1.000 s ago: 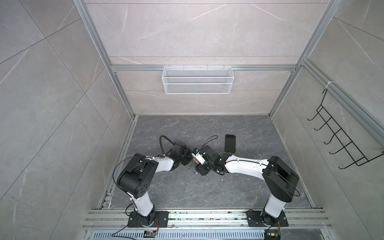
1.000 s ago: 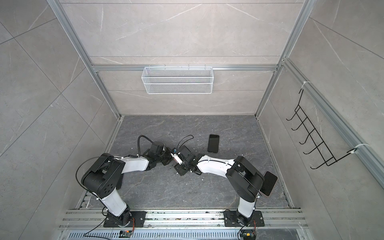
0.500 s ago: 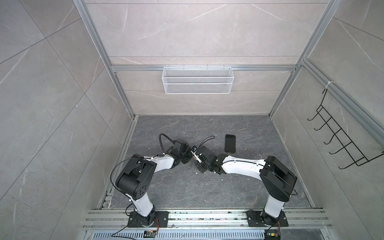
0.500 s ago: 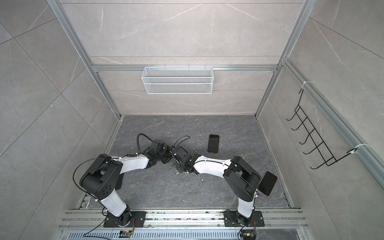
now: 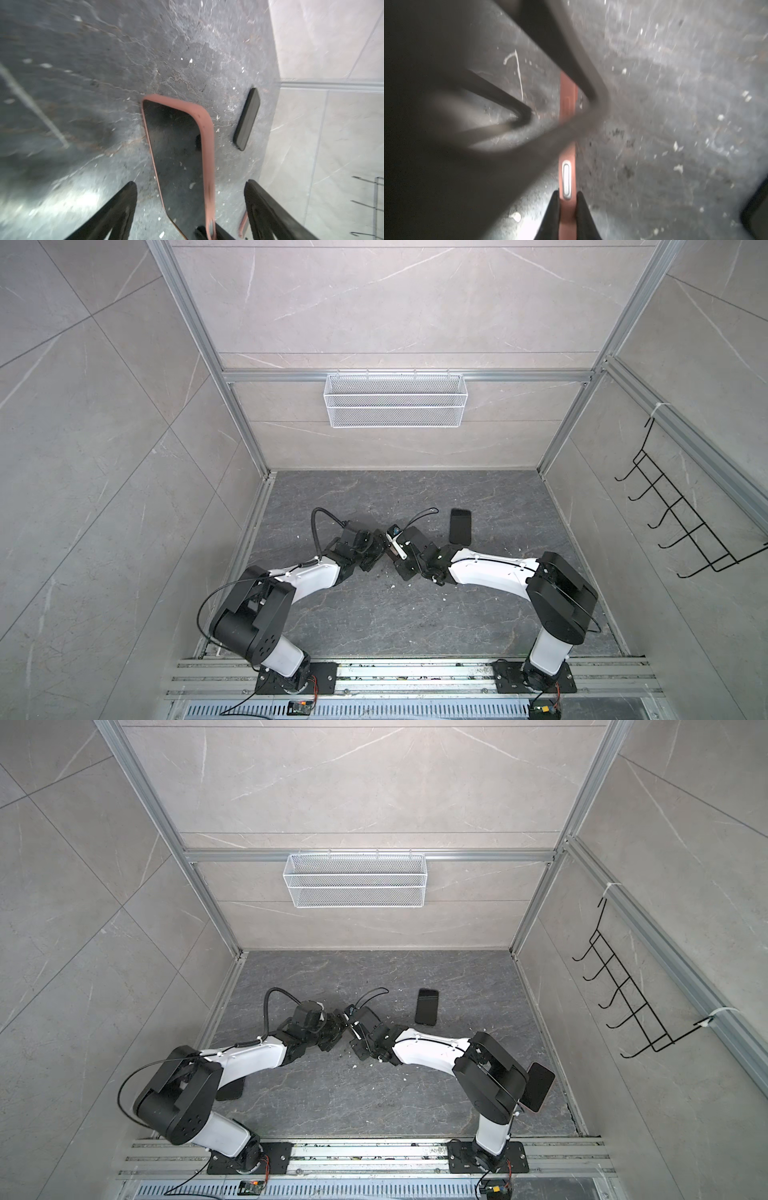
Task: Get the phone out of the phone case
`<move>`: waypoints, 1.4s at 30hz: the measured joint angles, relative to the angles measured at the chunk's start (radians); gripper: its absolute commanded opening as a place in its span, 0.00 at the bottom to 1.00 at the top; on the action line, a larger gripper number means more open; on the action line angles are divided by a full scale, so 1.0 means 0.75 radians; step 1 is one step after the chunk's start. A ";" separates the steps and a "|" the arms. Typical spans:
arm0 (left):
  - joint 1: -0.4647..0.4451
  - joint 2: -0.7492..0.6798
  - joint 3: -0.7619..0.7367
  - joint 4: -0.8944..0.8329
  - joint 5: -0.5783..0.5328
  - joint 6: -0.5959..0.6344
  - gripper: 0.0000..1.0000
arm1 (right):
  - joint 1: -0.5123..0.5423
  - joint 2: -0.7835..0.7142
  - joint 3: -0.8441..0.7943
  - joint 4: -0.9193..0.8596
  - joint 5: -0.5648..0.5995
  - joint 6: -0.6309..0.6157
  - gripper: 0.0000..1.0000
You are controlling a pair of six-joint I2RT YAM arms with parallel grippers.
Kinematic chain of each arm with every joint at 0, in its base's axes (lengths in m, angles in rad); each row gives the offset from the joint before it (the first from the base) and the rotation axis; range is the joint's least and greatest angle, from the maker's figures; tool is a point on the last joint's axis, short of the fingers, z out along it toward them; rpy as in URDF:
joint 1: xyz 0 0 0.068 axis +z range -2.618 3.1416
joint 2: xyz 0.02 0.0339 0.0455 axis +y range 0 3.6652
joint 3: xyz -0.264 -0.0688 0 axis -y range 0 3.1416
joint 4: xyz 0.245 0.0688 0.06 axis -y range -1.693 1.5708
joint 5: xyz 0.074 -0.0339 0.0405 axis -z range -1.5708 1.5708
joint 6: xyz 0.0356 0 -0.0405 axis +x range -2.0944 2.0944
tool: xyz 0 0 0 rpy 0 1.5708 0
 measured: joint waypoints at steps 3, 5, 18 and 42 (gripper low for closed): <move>0.024 -0.142 -0.043 0.035 -0.002 0.023 0.88 | -0.072 -0.071 -0.054 -0.028 -0.096 0.028 0.00; 0.037 -0.231 -0.079 0.078 -0.009 0.041 0.90 | -0.144 -0.136 -0.094 -0.045 -0.183 0.054 0.00; 0.047 -0.089 -0.370 0.832 0.141 0.060 0.90 | -0.428 -0.312 -0.124 0.071 -0.778 0.292 0.00; 0.039 0.149 -0.252 1.488 0.337 -0.074 0.75 | -0.566 -0.376 -0.219 0.578 -1.257 0.782 0.00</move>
